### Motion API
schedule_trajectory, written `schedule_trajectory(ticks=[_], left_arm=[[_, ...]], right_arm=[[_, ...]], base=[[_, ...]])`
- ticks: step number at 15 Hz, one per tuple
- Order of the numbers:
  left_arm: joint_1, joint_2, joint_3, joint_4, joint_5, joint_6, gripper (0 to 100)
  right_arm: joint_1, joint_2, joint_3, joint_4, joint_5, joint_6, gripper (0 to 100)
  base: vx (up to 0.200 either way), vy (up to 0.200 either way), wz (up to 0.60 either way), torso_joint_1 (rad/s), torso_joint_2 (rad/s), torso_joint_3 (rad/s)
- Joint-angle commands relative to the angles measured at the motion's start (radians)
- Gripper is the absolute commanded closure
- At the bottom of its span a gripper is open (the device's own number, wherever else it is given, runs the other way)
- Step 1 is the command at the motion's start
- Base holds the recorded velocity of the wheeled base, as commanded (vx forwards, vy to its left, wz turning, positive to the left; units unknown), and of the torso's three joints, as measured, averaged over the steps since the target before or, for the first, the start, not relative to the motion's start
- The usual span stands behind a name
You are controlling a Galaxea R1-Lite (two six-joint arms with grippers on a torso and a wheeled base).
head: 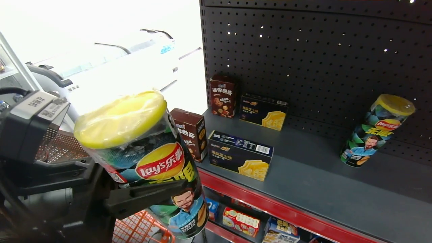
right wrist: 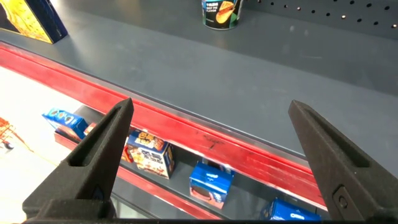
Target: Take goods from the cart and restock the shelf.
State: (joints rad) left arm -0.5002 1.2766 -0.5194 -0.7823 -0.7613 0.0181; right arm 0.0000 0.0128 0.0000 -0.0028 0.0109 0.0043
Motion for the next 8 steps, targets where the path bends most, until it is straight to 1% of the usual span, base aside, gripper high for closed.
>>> schedule_trajectory(ticks=[1, 7, 8], left_arm=[[-0.001, 0.004, 0.001, 0.0, 0.0, 0.0, 100], [0.006, -0.002, 0.002, 0.0, 0.0, -0.001, 100], [0.006, -0.003, 0.002, 0.0, 0.0, -0.001, 100]], right_arm=[[0.0, 0.001, 0.0, 0.0, 0.0, 0.0, 0], [0.0, 0.001, 0.0, 0.0, 0.001, 0.0, 0], [0.0, 0.001, 0.0, 0.0, 0.0, 0.002, 0]], base=[[0.0, 0.0, -0.6, -0.002, -0.01, 0.007], [0.0, 0.0, -0.6, 0.002, 0.0, 0.002], [0.0, 0.0, 0.0, 0.0, 0.0, 0.0]])
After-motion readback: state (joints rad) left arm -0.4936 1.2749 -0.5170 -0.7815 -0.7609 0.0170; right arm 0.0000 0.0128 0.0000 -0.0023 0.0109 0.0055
